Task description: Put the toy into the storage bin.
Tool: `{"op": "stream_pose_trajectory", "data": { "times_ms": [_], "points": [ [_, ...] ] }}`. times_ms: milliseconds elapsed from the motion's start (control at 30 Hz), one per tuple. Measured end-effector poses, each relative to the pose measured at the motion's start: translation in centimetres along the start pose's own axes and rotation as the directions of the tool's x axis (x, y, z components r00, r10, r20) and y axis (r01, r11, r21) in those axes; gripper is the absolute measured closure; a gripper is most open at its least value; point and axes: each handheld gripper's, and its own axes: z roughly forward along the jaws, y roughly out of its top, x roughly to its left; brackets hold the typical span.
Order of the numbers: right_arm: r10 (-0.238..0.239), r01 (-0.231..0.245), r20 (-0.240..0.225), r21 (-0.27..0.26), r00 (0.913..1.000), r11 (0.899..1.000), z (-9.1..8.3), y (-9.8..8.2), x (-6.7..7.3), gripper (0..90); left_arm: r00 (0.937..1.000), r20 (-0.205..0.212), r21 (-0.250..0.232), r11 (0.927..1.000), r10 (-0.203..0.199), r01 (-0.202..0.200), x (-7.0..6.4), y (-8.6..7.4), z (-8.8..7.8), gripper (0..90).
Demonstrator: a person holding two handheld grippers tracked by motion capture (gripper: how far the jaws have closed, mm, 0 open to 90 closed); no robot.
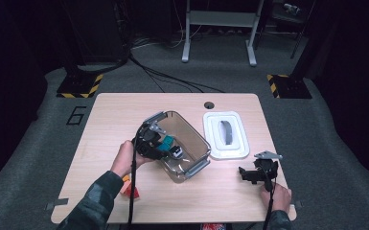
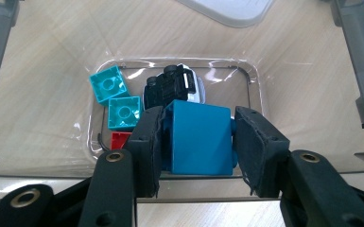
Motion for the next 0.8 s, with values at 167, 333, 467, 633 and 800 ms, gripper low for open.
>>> {"op": "stream_pose_trajectory", "data": {
  "times_ms": [167, 333, 467, 633, 800],
  "points": [
    [-0.008, 0.008, 0.001, 0.002, 1.0000, 1.000, 0.0, 0.0, -0.1, 0.0, 0.9999, -0.010, -0.003, 1.0000, -0.005, 0.004, -0.1, 0.0, -0.5, 40.3],
    [-0.008, 0.008, 0.001, 0.002, 1.0000, 1.000, 0.0, 0.0, -0.1, 0.0, 0.9995, -0.032, -0.028, 0.9996, 0.004, -0.004, -0.4, -0.2, -1.8, 28.2],
    [-0.005, 0.005, 0.001, 0.001, 1.0000, 1.000, 0.0, 0.0, 0.0, 0.0, 0.9984, -0.057, -0.057, 0.9984, 0.006, -0.009, -0.6, -0.6, -3.1, 22.2],
    [0.001, -0.002, -0.002, 0.000, 1.0000, 1.000, 0.0, 0.0, 0.0, 0.0, 0.9963, -0.086, -0.085, 0.9964, -0.007, 0.000, -0.5, -1.8, -4.7, 16.8],
    [-0.005, 0.005, 0.001, 0.001, 1.0000, 1.000, 0.0, 0.0, 0.0, 0.0, 0.9916, -0.123, -0.121, 0.9924, -0.039, 0.024, -0.2, -3.7, -6.2, 14.7]
  ]
}}
